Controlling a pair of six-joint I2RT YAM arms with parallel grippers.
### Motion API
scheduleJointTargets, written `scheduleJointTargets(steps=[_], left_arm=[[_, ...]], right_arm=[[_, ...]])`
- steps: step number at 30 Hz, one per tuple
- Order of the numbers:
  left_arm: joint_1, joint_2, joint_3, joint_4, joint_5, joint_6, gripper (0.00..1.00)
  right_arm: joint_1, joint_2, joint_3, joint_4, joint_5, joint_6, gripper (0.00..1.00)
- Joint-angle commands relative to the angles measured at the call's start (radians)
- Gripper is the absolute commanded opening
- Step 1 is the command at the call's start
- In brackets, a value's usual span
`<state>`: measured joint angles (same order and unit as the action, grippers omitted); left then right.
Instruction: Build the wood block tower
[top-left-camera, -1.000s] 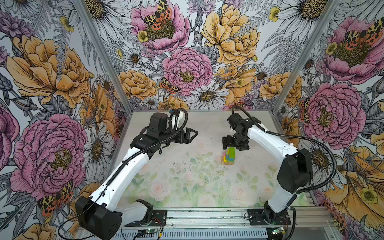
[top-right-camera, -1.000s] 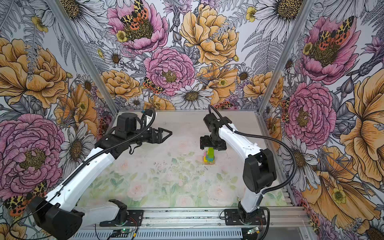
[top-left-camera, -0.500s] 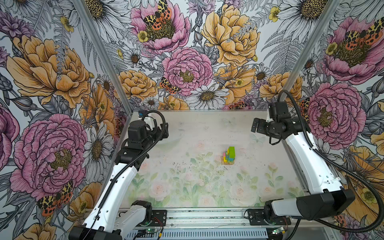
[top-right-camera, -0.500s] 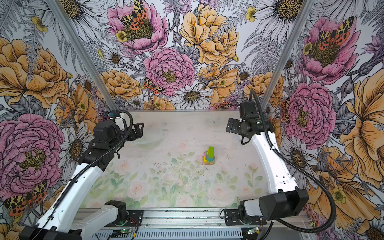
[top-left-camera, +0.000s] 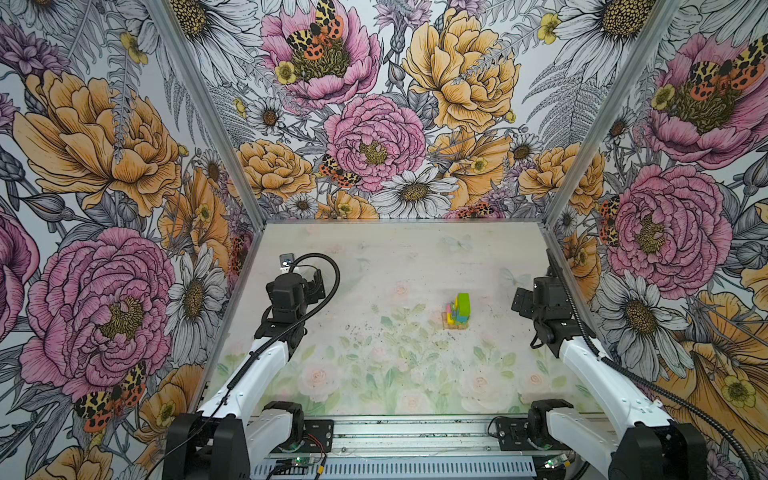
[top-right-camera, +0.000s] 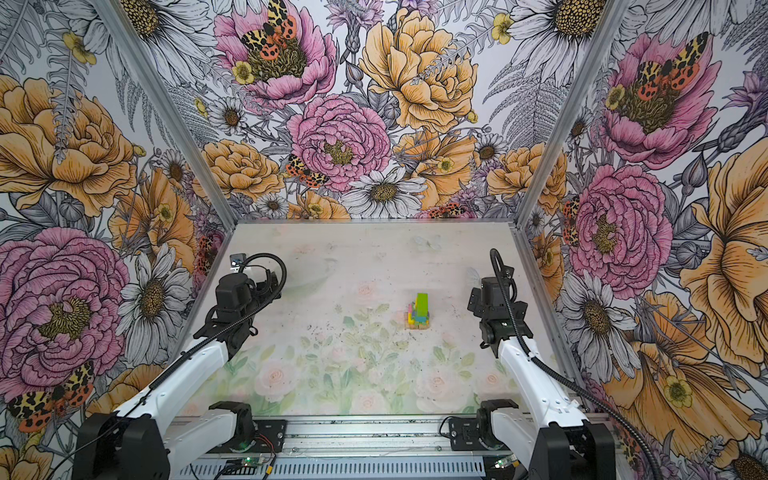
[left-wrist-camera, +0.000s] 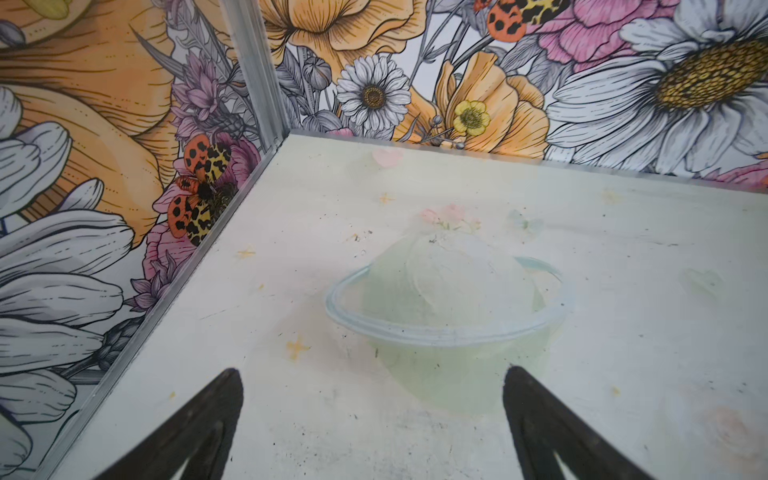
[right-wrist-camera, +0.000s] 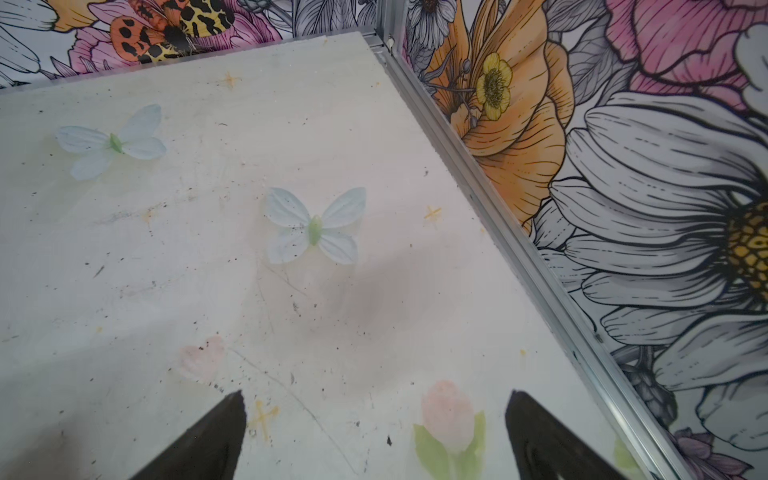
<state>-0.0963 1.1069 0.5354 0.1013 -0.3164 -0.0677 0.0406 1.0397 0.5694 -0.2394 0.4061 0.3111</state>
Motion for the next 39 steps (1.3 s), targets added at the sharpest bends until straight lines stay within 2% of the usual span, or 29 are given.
scheduleJointTargets(steps=[1, 7, 11, 15, 20, 21, 22, 23, 24, 25, 39], left_arm=[[0.023, 0.078, -0.066, 0.250, -0.028, 0.022, 0.99], [0.053, 0.233, -0.153, 0.595, 0.017, 0.034, 0.99], [0.066, 0.294, -0.194, 0.764, 0.051, 0.064, 0.99], [0.079, 0.449, -0.250, 1.030, 0.100, 0.067, 0.99], [0.074, 0.455, -0.236, 1.012, 0.100, 0.078, 0.99], [0.078, 0.445, -0.220, 0.962, 0.132, 0.073, 0.99], [0.084, 0.442, -0.197, 0.915, 0.120, 0.064, 0.99], [0.098, 0.447, -0.173, 0.876, 0.130, 0.048, 0.99], [0.103, 0.440, -0.169, 0.855, 0.146, 0.043, 0.99], [0.105, 0.442, -0.170, 0.859, 0.146, 0.043, 0.99], [0.106, 0.444, -0.172, 0.865, 0.146, 0.043, 0.99]], right_arm=[[0.001, 0.029, -0.082, 0.323, 0.066, -0.036, 1.00], [-0.007, 0.119, -0.208, 0.657, 0.016, -0.104, 1.00], [-0.011, 0.172, -0.264, 0.862, -0.022, -0.147, 1.00], [-0.023, 0.264, -0.264, 1.028, -0.052, -0.189, 1.00], [-0.027, 0.438, -0.245, 1.181, -0.153, -0.211, 1.00], [-0.026, 0.499, -0.235, 1.225, -0.172, -0.227, 1.00], [-0.024, 0.513, -0.218, 1.227, -0.205, -0.246, 1.00], [-0.040, 0.487, -0.166, 1.065, -0.256, -0.232, 1.00], [-0.060, 0.512, -0.176, 1.135, -0.301, -0.232, 1.00], [-0.061, 0.493, -0.164, 1.077, -0.297, -0.224, 1.00], [-0.056, 0.497, -0.173, 1.098, -0.302, -0.233, 1.00]])
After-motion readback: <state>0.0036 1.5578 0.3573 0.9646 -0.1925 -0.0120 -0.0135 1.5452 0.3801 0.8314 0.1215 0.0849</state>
